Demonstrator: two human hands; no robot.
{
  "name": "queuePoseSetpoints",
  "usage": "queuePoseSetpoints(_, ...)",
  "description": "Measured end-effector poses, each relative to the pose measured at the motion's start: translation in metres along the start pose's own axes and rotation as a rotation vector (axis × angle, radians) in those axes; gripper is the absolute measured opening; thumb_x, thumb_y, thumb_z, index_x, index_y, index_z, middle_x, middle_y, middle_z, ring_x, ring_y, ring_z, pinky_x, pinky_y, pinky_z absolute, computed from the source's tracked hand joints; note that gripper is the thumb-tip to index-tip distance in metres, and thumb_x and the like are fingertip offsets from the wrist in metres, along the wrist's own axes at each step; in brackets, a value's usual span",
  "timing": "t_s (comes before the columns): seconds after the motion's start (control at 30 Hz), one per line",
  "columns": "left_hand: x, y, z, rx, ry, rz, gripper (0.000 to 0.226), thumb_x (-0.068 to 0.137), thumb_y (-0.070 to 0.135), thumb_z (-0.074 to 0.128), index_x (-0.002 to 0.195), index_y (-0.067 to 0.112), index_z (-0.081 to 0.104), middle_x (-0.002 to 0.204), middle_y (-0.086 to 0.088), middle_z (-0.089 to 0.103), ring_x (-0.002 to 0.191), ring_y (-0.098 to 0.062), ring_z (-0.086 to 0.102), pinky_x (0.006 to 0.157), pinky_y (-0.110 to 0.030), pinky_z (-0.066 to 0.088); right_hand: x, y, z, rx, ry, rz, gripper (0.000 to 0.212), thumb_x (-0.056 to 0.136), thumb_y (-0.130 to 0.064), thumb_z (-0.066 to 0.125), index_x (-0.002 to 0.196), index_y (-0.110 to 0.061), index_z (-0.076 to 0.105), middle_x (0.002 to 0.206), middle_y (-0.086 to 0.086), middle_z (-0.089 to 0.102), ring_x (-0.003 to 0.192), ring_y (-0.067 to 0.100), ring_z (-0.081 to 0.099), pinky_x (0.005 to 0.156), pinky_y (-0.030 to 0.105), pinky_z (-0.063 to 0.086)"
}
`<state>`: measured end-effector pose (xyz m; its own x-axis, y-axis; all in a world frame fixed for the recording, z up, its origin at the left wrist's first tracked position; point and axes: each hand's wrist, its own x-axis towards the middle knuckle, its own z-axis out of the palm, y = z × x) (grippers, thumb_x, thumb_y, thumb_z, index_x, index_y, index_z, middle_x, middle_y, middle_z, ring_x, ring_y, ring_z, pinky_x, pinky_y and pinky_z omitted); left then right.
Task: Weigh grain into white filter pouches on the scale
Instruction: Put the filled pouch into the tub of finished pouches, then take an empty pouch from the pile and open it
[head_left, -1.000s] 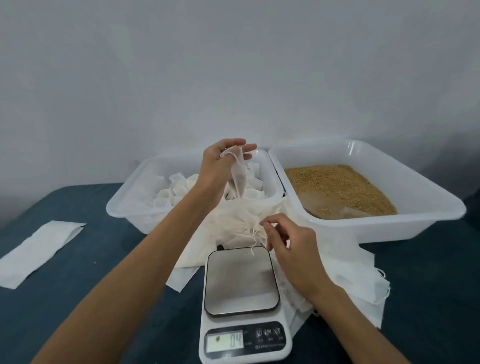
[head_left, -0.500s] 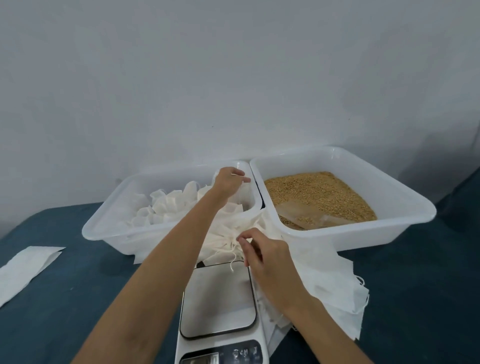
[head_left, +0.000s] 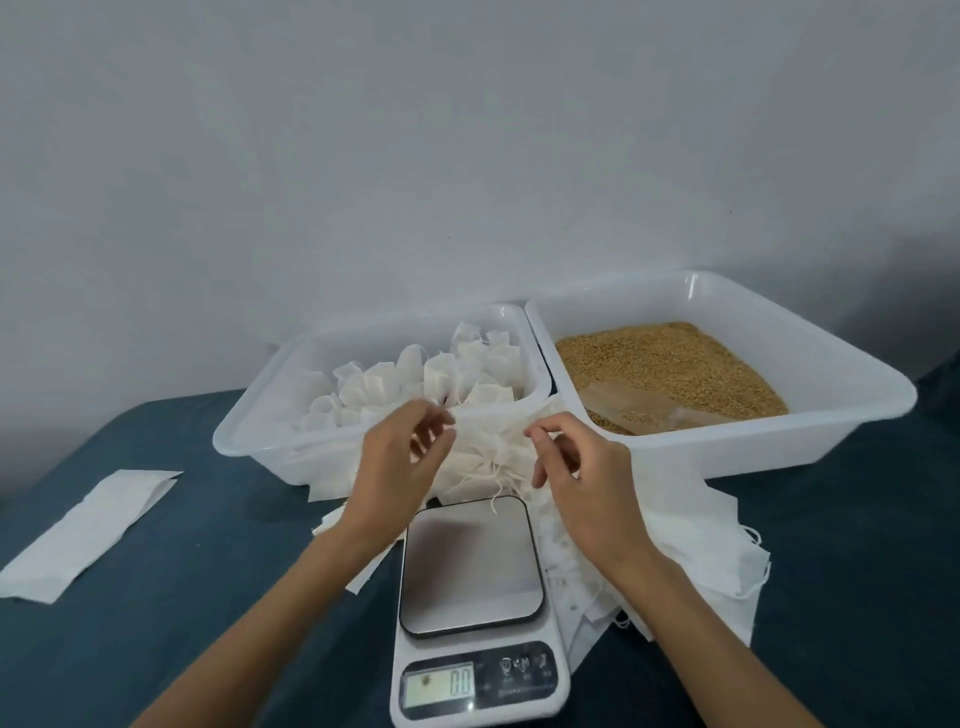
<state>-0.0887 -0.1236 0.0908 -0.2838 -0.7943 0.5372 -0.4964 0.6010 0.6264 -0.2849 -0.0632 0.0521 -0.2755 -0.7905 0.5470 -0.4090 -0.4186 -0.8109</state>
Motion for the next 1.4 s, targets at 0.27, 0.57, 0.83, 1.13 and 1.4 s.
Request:
queuePoseSetpoints(0.27, -0.080, -0.069, -0.050, 0.404, -0.215, -0.068, 0.026, 0.088, 0.017, 0.085, 0.113, 0.015, 0.077, 0.113, 0.005, 0.065, 0.108, -0.015, 0.060, 0.094, -0.032, 0.049, 0.001, -0.001, 0.000, 0.004, 0.012, -0.025, 0.012, 0.101, -0.020, 0.060, 0.094, -0.025, 0.068, 0.061, -0.008, 0.064, 0.055, 0.011, 0.063, 0.055, 0.008, 0.040)
queuePoseSetpoints(0.57, -0.077, -0.082, -0.042, 0.687, -0.049, 0.220, 0.031, 0.070, -0.010, 0.090, 0.095, 0.003, 0.077, 0.098, -0.012, 0.071, 0.079, -0.036, 0.066, 0.061, -0.043, 0.055, -0.001, -0.002, 0.003, -0.016, -0.027, -0.021, 0.011, 0.101, -0.020, 0.060, 0.095, -0.024, 0.068, 0.060, -0.006, 0.065, 0.055, 0.011, 0.063, 0.054, 0.010, 0.042)
queuePoseSetpoints(0.83, -0.067, -0.045, -0.043, 0.238, 0.285, 0.111, 0.008, 0.097, 0.009, 0.065, 0.097, 0.013, 0.072, 0.095, 0.013, 0.065, 0.085, -0.006, 0.061, 0.079, -0.012, 0.047, -0.002, -0.003, 0.003, 0.002, -0.059, -0.013, 0.011, 0.100, -0.018, 0.061, 0.095, -0.023, 0.069, 0.060, -0.006, 0.065, 0.055, 0.008, 0.062, 0.056, 0.006, 0.039)
queuePoseSetpoints(1.13, -0.071, -0.064, -0.036, 0.710, -0.168, 0.194, 0.056, 0.062, -0.008, 0.092, 0.113, 0.011, 0.078, 0.122, -0.016, 0.070, 0.104, -0.043, 0.069, 0.075, -0.052, 0.058, -0.004, -0.004, 0.005, -0.009, -0.086, -0.001, 0.011, 0.100, -0.019, 0.061, 0.093, -0.023, 0.068, 0.059, -0.005, 0.064, 0.054, 0.007, 0.060, 0.056, 0.007, 0.038)
queuePoseSetpoints(1.4, -0.056, -0.071, -0.053, 0.632, 0.184, 0.216, 0.025, 0.080, -0.017, 0.077, 0.095, 0.003, 0.076, 0.101, -0.008, 0.073, 0.087, -0.034, 0.065, 0.065, -0.043, 0.055, -0.004, -0.005, 0.004, -0.009, -0.088, 0.003, 0.010, 0.100, -0.019, 0.061, 0.095, -0.021, 0.069, 0.059, -0.005, 0.065, 0.056, 0.009, 0.062, 0.057, 0.007, 0.039)
